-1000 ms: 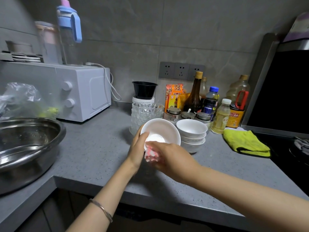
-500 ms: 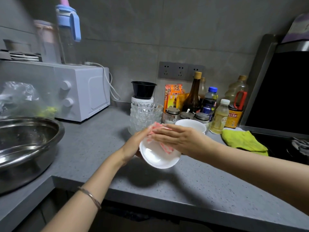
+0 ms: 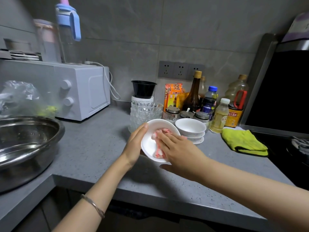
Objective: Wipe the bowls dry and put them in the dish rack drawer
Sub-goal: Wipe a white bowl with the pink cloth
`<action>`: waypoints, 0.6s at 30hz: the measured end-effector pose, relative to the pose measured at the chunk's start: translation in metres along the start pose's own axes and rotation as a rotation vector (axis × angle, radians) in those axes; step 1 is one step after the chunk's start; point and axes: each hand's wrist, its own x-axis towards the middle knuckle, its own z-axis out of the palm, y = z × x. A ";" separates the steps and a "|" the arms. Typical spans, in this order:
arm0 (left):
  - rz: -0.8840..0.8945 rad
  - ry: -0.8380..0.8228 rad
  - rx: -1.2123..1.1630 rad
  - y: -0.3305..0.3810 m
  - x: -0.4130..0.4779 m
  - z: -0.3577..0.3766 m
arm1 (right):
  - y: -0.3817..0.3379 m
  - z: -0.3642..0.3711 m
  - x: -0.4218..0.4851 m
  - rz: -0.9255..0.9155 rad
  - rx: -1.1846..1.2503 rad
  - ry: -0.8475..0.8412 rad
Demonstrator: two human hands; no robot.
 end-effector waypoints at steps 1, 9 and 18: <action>0.019 0.021 0.005 0.002 0.000 0.000 | -0.004 -0.003 -0.001 0.010 -0.006 -0.038; -0.048 -0.021 -0.049 0.003 -0.005 -0.001 | 0.003 0.008 0.001 -0.169 0.221 0.201; -0.131 0.129 -0.028 0.002 -0.004 0.000 | -0.004 -0.009 0.005 -0.011 0.257 0.141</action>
